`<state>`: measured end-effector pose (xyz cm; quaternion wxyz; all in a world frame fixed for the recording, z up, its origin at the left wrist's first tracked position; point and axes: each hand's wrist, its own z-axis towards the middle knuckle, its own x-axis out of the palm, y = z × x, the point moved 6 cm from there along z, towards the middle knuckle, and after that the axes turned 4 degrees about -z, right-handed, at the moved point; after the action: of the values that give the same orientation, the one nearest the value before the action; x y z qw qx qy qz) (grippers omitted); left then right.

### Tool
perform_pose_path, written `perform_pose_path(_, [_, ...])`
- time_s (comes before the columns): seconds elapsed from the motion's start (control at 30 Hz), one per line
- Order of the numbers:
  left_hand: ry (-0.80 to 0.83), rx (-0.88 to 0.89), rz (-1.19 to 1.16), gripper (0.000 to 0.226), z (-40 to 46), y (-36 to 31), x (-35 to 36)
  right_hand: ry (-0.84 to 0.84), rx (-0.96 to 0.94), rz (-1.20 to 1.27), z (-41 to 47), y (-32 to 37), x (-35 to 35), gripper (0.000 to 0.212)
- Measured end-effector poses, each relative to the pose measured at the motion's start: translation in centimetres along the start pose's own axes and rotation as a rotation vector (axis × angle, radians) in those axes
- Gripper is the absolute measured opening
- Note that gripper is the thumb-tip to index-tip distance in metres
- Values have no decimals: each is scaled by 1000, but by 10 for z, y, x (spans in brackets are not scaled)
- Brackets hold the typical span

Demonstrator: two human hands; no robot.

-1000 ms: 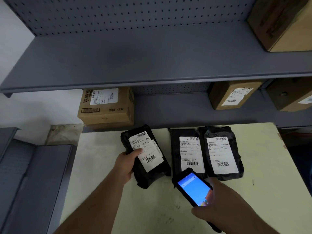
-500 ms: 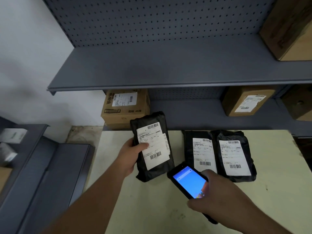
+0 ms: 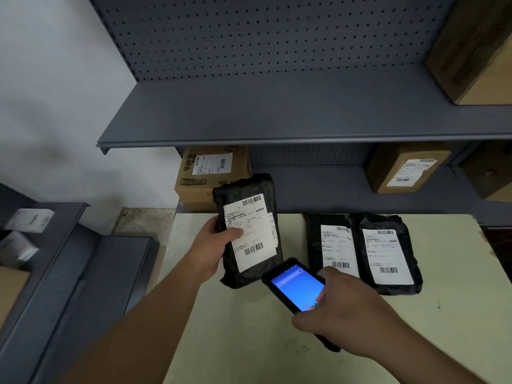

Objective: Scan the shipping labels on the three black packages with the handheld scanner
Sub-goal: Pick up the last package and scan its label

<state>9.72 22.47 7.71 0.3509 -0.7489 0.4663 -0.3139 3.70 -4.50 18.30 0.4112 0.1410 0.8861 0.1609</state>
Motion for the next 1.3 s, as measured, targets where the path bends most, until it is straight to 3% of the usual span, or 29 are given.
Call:
perform_pose_path(0.2, [7,1,5,48,0,4,-2,-11,12,-17,1,2,3,46])
perform_pose_path(0.37, [23,9,16,46,0,7,-3,-2,7,-16,-1,2,6,55])
perform_pose_path(0.67, [16,2,0,47,1,9,-7,18,17,-12,0,4,13,53])
perform_pose_path(0.93, [23,4,12,45,1,9,-9,25,25,8,1,3,15,40])
perform_pose_path(1.3, [16,-23,9,44,9,18,-6,22,19,-1,3,-3,11,50])
